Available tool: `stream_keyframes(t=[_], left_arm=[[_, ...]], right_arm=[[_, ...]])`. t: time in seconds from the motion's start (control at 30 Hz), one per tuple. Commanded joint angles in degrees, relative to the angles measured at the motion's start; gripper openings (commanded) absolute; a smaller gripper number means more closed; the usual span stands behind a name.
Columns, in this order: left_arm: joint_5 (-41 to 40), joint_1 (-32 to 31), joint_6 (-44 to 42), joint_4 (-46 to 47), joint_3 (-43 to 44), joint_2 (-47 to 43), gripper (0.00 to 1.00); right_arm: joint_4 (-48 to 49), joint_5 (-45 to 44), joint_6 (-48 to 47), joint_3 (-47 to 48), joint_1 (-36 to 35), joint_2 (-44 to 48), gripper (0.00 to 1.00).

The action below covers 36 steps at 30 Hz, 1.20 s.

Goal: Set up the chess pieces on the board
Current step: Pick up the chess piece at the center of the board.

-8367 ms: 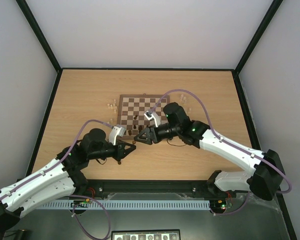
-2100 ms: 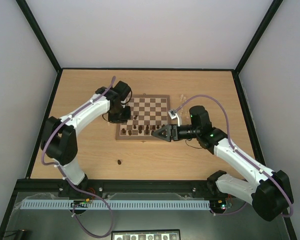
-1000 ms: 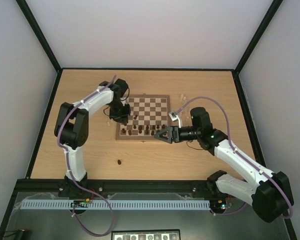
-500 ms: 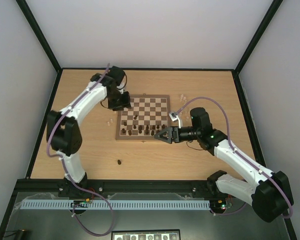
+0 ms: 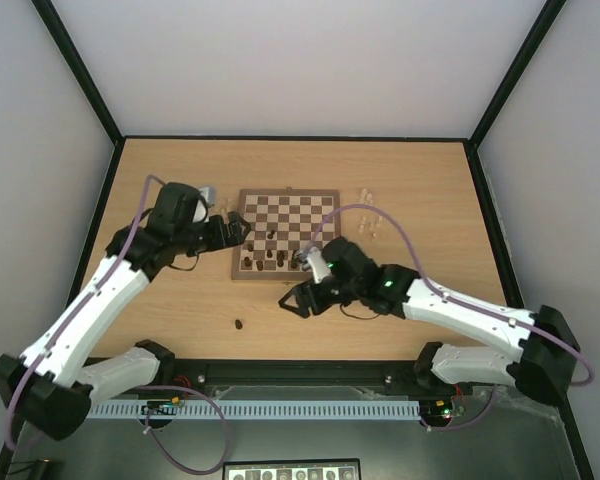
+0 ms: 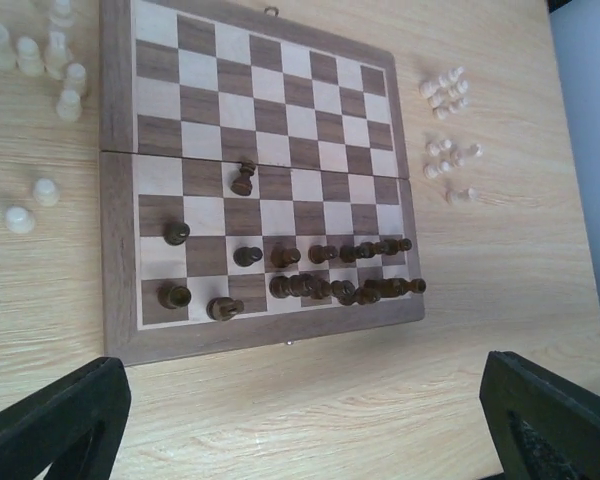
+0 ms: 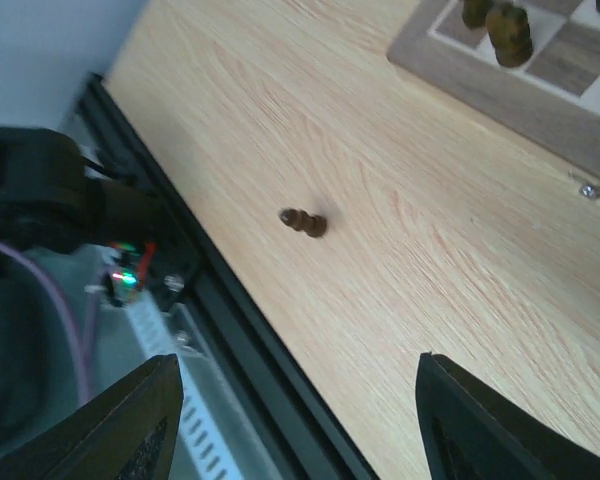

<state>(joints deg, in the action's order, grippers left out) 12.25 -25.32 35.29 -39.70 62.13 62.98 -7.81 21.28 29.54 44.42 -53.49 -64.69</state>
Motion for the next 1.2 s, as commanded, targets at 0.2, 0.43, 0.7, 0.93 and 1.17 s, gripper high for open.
stream_keyframes(t=[0.2,0.43,0.7,0.93,1.17], left_arm=[[-7.23,0.32,1.39,4.52,-3.81,-20.69,0.99],[-8.85,0.36,1.77,1.38,-3.76,-28.27,0.99],[-10.08,0.31,1.41,-0.76,-2.18,-31.75,0.99],[-11.10,0.36,1.05,-1.01,-2.04,-32.50,0.99],[-11.11,0.34,0.95,-0.67,-2.01,-32.29,0.99]], right_arm=[[-10.33,-32.62,3.15,15.02,-19.02,-19.64,0.56],[-15.68,-39.16,3.74,28.88,-24.91,-34.89,0.51],[-19.52,-39.05,3.68,38.70,-26.35,-46.57,0.46],[-22.28,-40.84,4.21,43.32,-26.44,-51.99,0.41],[-22.77,-41.96,4.32,44.34,-26.49,-53.82,0.36]])
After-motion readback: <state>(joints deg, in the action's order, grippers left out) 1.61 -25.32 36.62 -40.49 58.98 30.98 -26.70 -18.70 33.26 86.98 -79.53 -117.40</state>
